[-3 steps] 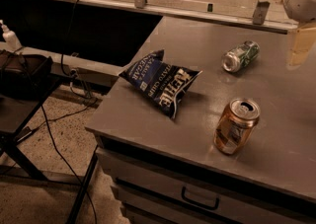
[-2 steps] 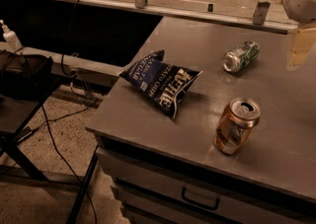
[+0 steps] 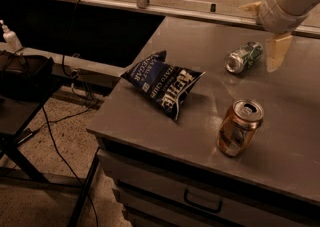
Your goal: Pick green can
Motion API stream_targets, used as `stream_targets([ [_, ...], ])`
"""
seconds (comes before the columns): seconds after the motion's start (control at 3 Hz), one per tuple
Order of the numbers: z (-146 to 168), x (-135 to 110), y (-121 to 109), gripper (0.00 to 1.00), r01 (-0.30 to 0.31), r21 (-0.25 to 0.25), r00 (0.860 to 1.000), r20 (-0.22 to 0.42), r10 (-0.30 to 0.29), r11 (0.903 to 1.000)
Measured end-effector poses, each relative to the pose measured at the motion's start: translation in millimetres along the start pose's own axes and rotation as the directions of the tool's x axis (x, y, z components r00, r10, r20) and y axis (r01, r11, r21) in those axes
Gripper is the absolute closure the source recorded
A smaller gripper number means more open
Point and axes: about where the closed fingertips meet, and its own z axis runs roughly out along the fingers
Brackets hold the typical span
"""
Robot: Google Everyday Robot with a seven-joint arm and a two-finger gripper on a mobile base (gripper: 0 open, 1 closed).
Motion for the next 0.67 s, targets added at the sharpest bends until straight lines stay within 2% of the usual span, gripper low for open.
stream_targets([
  [0.33,28,-7,-9,0.0,0.088,0.001,0.996,0.016,-0.088,0.9961],
  [0.67,62,-7,-12,0.02,0.145,-0.034,0.989,0.011,-0.145,0.9889],
])
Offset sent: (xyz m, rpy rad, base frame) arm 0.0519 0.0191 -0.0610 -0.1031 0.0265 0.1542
